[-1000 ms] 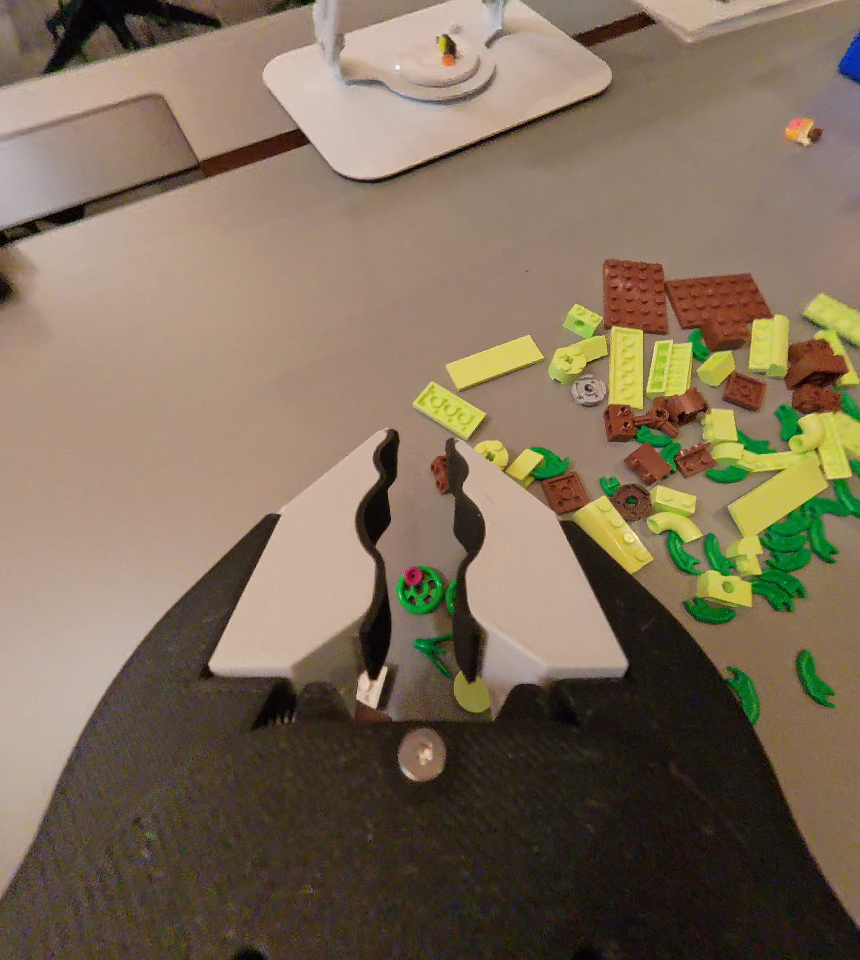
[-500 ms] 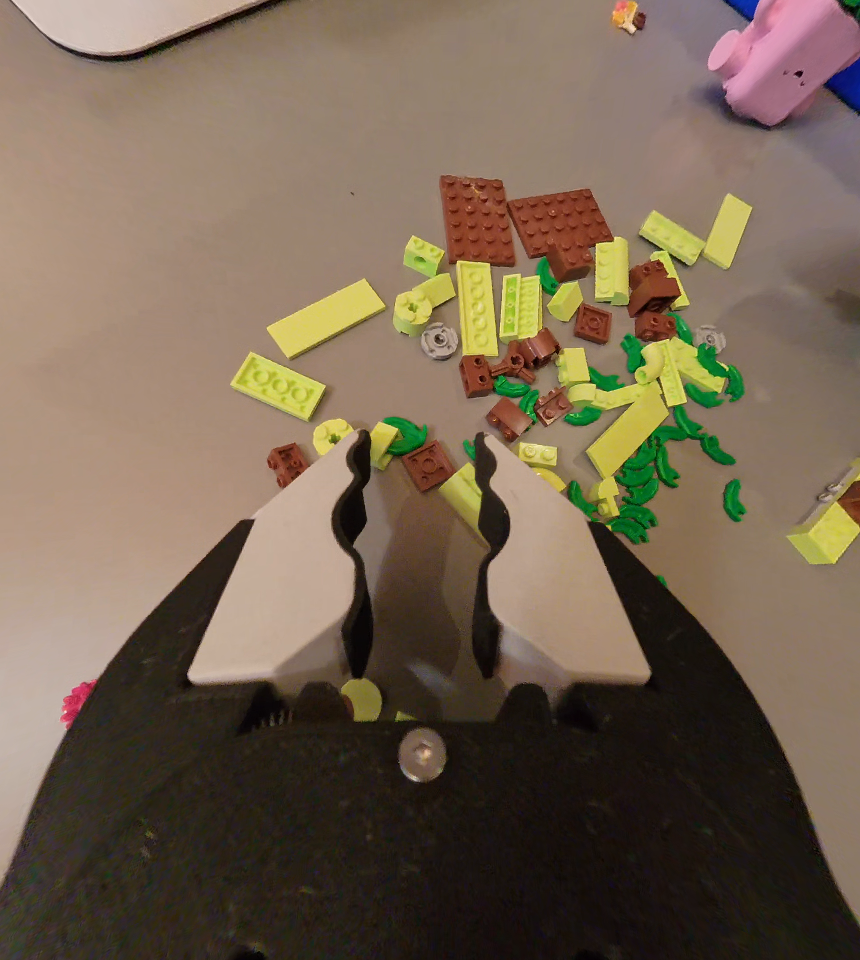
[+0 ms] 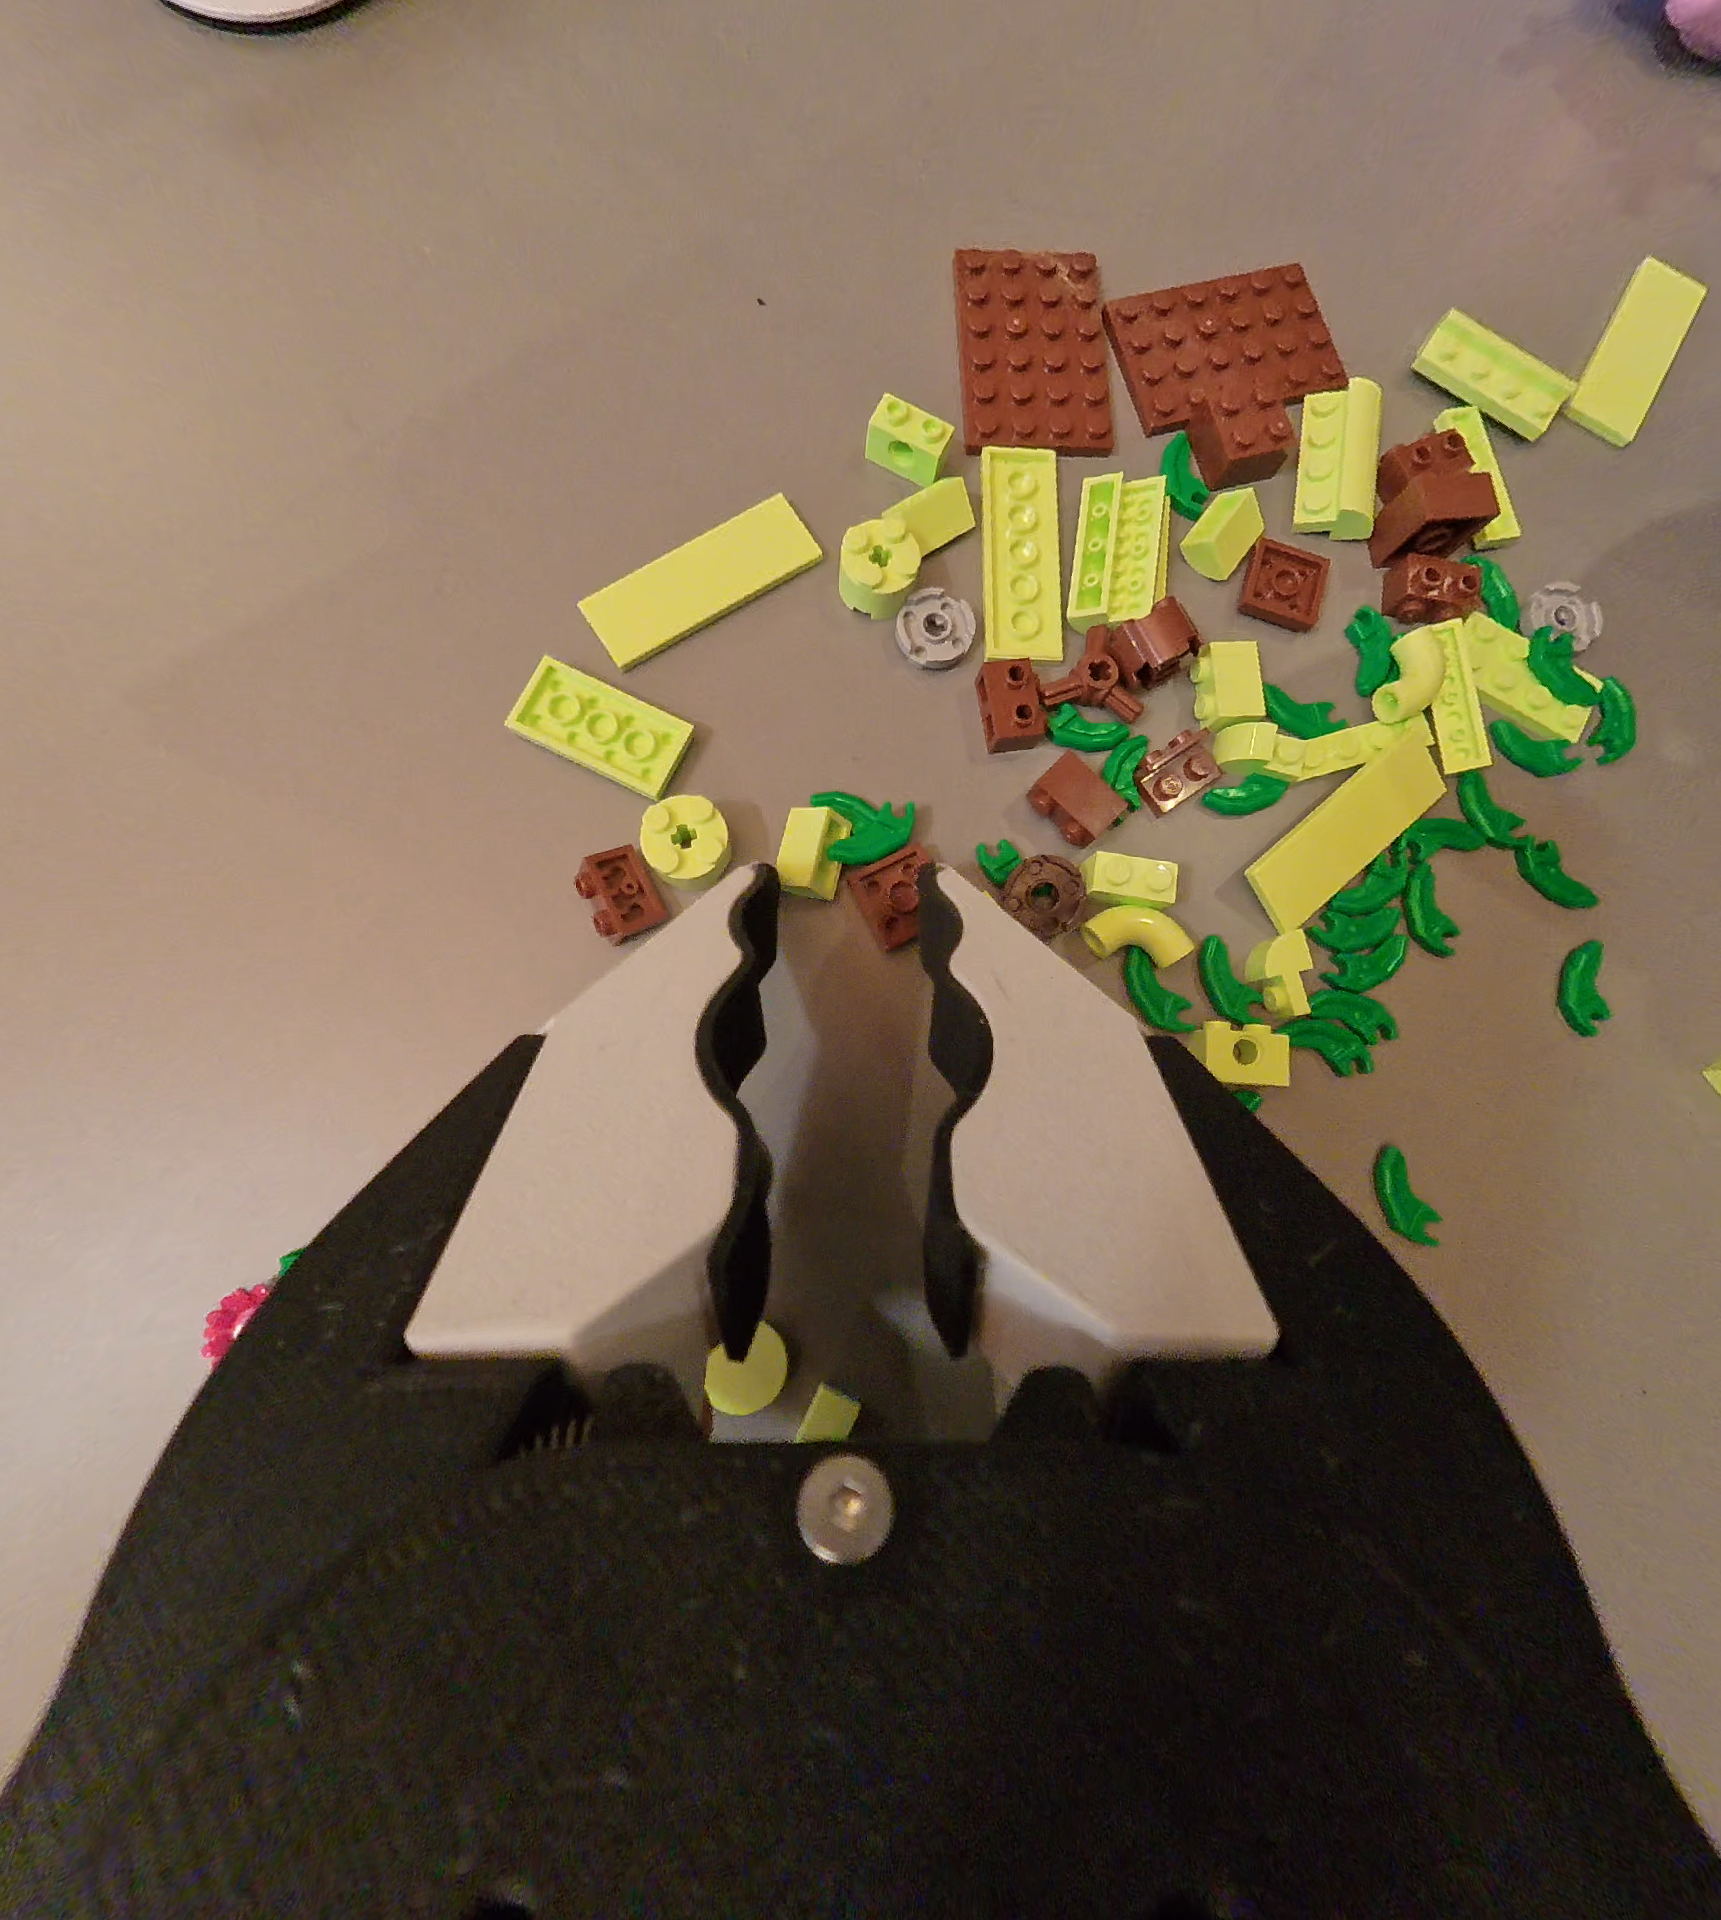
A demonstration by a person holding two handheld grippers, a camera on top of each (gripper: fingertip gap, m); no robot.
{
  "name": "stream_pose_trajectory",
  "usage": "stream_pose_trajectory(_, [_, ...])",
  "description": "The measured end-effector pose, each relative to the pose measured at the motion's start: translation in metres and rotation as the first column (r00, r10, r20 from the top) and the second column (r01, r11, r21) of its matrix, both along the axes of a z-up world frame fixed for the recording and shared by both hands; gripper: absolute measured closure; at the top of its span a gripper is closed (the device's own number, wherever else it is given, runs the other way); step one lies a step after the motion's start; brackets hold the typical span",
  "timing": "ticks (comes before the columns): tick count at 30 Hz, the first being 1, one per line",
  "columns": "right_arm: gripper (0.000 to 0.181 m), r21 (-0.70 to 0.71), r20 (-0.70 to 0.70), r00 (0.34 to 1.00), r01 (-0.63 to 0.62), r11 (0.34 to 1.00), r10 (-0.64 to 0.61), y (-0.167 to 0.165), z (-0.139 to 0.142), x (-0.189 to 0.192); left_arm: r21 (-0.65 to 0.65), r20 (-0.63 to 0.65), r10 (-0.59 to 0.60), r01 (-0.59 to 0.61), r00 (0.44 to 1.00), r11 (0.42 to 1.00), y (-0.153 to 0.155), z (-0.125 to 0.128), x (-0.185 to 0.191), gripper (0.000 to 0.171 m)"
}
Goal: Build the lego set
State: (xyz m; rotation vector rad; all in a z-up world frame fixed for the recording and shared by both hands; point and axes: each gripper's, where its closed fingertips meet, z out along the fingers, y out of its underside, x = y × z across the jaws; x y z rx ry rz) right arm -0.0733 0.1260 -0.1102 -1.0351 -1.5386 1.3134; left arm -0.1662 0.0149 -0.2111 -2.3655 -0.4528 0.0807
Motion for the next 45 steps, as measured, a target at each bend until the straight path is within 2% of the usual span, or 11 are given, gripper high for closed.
stream_pose_trajectory(7, [0.181,-0.025,-0.067,0.995,0.072,0.997,-0.074,0.016,0.014,0.004,0.012,-0.049,0.007,-0.006,0.999,1.000,0.001,0.006,-0.004,0.151])
stream_pose_trajectory(18, [0.181,-0.008,-0.017,0.998,0.058,0.998,-0.058,0.010,0.004,0.000,0.059,-0.112,0.026,-0.019,0.993,0.998,0.003,0.017,-0.010,0.153])
stream_pose_trajectory(26, [0.181,-0.071,-0.004,0.994,0.112,0.991,-0.112,0.025,0.004,0.000,0.074,-0.127,0.028,-0.019,0.991,0.997,0.005,0.020,-0.010,0.152])
stream_pose_trajectory(28, [0.181,-0.087,-0.016,0.993,0.117,0.989,-0.119,0.028,0.007,0.001,0.143,-0.073,-0.006,0.017,0.997,0.990,0.015,0.028,0.001,0.149])
stream_pose_trajectory(32, [0.181,-0.101,-0.014,0.992,0.124,0.987,-0.126,0.032,0.008,0.000,0.324,0.045,-0.152,0.129,0.987,0.937,0.053,0.052,0.046,0.143])
stream_pose_trajectory(34, [0.181,-0.121,-0.026,0.993,0.111,0.986,-0.115,0.030,0.011,0.002,0.278,0.067,-0.233,0.206,0.970,0.938,0.071,0.045,0.069,0.140])
stream_pose_trajectory(38, [0.181,-0.125,-0.056,0.992,0.107,0.986,-0.115,0.030,0.017,0.006,0.064,0.004,-0.247,0.246,0.969,0.967,0.086,0.014,0.072,0.145])
stream_pose_trajectory(41, [0.181,-0.140,-0.068,0.992,0.092,0.986,-0.102,0.027,0.020,0.007,0.039,0.077,-0.236,0.234,0.969,0.971,0.089,0.003,0.072,0.145])
stream_pose_trajectory(45, [0.181,-0.142,-0.071,0.993,0.079,0.987,-0.090,0.023,0.021,0.007,0.049,0.063,-0.215,0.212,0.975,0.976,0.089,0.007,0.064,0.145])
